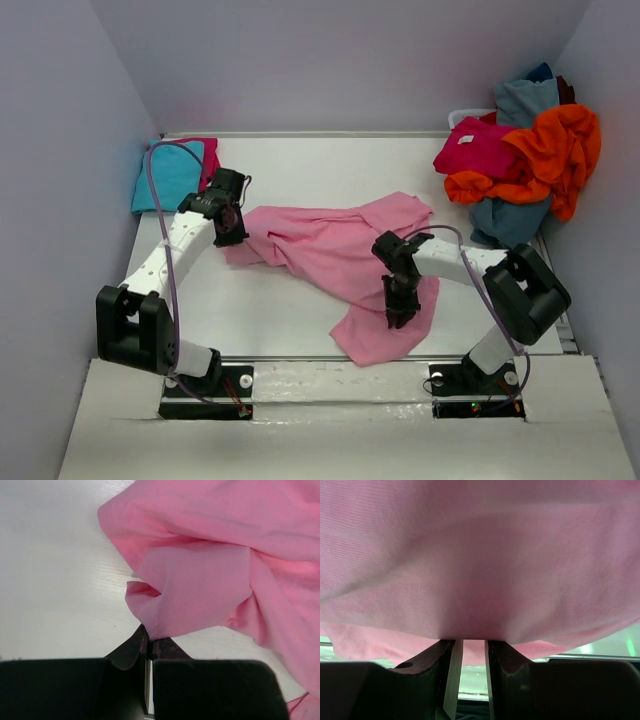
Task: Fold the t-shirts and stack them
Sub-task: Flatten out the crumpled T-shirt at the center of the board.
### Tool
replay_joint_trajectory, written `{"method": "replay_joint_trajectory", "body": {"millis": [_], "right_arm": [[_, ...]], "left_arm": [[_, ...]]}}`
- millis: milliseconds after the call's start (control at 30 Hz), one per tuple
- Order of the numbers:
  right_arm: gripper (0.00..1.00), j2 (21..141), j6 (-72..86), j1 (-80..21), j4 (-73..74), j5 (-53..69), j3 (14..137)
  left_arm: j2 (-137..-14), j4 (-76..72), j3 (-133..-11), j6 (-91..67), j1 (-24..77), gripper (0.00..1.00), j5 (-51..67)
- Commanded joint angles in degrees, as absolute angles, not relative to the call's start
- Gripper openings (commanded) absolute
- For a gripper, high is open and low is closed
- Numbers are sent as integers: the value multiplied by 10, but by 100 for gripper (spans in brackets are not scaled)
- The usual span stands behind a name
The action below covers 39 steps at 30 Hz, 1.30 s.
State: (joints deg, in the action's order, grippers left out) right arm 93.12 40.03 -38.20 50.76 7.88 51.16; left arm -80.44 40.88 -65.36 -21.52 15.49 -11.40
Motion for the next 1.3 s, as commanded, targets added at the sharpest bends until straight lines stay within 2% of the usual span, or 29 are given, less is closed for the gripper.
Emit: {"method": "replay_joint_trajectory", "body": {"millis": [0, 200, 600, 700, 767, 800, 833, 1000, 1267], "right_arm": [[30, 892, 389, -366, 543, 44, 499], [30, 863, 388, -354, 559, 33, 485], [30, 838, 396, -338, 586, 20, 504], [30, 843, 390, -338, 590, 24, 520], [30, 850, 386, -338, 591, 31, 539], [30, 855, 384, -338, 589, 37, 545], [30, 858, 379, -338, 588, 39, 557], [30, 896, 368, -338, 592, 22, 605], [30, 967, 361, -338, 600, -22, 784]], "left_arm": [[-768, 432, -650, -217, 121, 6, -101], [-743, 447, -653, -223, 86, 6, -121], [-692, 449, -605, -233, 43, 6, -60], [-679, 447, -601, -224, 43, 16, -62], [-672, 446, -601, -220, 43, 28, -63], [-671, 446, -602, -219, 43, 39, -64], [-667, 443, -603, -219, 43, 45, -65], [-661, 439, -629, -218, 43, 68, -82], [-699, 404, -666, -213, 43, 71, -69]]}}
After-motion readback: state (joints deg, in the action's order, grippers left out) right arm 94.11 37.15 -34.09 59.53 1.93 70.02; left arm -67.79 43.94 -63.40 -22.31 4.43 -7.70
